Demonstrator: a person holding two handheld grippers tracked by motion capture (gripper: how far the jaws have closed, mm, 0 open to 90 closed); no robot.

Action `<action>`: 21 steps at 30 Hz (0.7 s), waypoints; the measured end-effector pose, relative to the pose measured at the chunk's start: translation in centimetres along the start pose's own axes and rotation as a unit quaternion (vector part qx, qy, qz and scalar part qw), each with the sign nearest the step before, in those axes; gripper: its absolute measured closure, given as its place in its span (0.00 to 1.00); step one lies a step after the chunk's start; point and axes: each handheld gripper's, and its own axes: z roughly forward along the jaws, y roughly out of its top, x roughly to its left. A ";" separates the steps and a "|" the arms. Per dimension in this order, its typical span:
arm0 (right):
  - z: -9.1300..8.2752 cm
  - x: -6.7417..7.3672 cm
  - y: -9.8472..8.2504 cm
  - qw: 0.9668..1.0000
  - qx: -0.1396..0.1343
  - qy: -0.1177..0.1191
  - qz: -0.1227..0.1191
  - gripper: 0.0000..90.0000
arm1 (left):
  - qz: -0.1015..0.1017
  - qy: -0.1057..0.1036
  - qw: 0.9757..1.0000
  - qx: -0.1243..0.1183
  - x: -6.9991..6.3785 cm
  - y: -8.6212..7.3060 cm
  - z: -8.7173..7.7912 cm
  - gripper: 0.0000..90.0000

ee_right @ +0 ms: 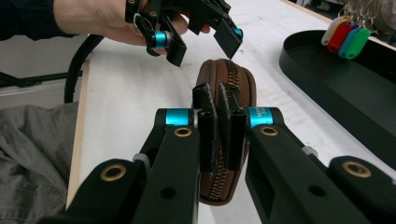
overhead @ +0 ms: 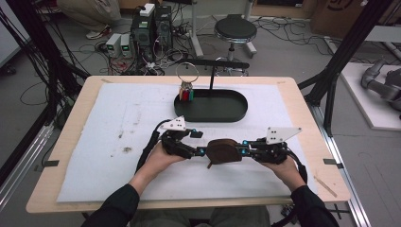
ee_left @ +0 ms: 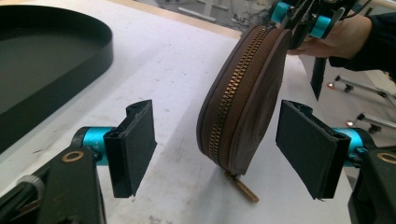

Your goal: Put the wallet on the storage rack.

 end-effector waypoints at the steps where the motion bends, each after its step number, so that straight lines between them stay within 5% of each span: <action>1: -0.1 0.0 -0.1 1.000 0.001 0.001 -0.001 0.98 | -0.002 -0.007 1.000 -0.002 0.1 0.0 0.6 0.32; 7: -0.3 0.0 -0.3 1.000 0.004 0.003 -0.001 0.98 | 0.007 -0.015 1.000 0.009 0.3 -0.2 1.8 0.40; 11: -0.3 0.0 -0.3 1.000 0.002 0.007 0.001 0.97 | 0.029 -0.033 0.999 0.019 -0.2 -0.3 2.3 0.58; 17: -0.5 -0.2 -0.5 1.000 0.005 0.005 -0.001 0.94 | 0.044 -0.024 0.998 0.024 -0.4 -0.1 2.3 0.67; 21: -0.9 -0.2 -0.6 1.000 -0.009 0.004 0.004 0.72 | 0.052 -0.026 0.998 0.023 -0.6 -0.1 2.3 0.72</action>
